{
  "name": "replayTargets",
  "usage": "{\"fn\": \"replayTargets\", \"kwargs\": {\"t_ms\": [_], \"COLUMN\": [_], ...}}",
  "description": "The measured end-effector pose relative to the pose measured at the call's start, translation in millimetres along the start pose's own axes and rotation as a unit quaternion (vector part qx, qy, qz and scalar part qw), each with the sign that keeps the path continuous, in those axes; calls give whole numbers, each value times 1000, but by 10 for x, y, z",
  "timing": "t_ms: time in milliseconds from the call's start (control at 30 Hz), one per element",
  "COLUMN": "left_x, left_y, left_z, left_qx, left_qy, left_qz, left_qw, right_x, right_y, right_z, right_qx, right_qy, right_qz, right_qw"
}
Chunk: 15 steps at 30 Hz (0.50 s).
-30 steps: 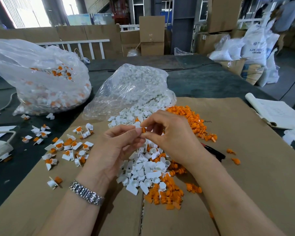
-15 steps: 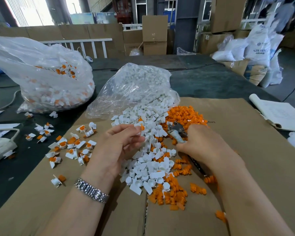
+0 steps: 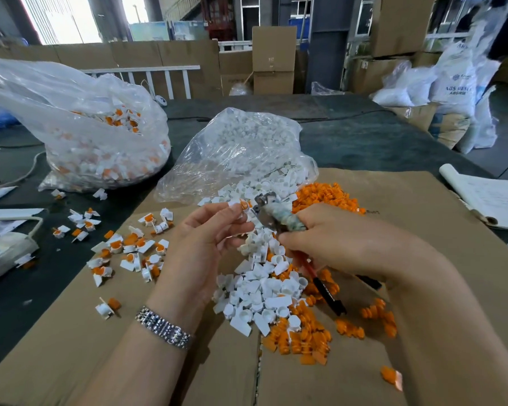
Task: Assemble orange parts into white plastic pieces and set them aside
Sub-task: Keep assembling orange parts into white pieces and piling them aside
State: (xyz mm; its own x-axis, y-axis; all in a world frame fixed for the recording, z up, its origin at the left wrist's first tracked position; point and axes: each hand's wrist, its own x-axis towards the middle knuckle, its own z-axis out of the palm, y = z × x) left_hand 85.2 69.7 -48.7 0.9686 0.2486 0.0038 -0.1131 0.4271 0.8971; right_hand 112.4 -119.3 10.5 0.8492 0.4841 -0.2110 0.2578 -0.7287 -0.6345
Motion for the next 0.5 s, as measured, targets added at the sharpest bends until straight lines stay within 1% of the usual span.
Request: {"fn": "replayTargets", "kwargs": {"t_ms": [233,367,433,500], "left_x": [-7,-8,-10,-9], "left_y": [-12,-26,-29,-32], "left_z": [13,7,15,22], "left_qx": [26,56,58,53], "left_qy": [10,18,19,25], "left_qz": [22,35,38,38], "left_qw": [999,998,997,998], "right_x": [28,28,30,46], "right_y": [-50,-73,-101,-133], "right_z": [113,164,206,268], "right_qx": [-10,8,8,0], "right_qy": [2,-12,1,32], "right_qz": [-33,-36,-39,-41], "right_qw": [999,999,999,999]}}
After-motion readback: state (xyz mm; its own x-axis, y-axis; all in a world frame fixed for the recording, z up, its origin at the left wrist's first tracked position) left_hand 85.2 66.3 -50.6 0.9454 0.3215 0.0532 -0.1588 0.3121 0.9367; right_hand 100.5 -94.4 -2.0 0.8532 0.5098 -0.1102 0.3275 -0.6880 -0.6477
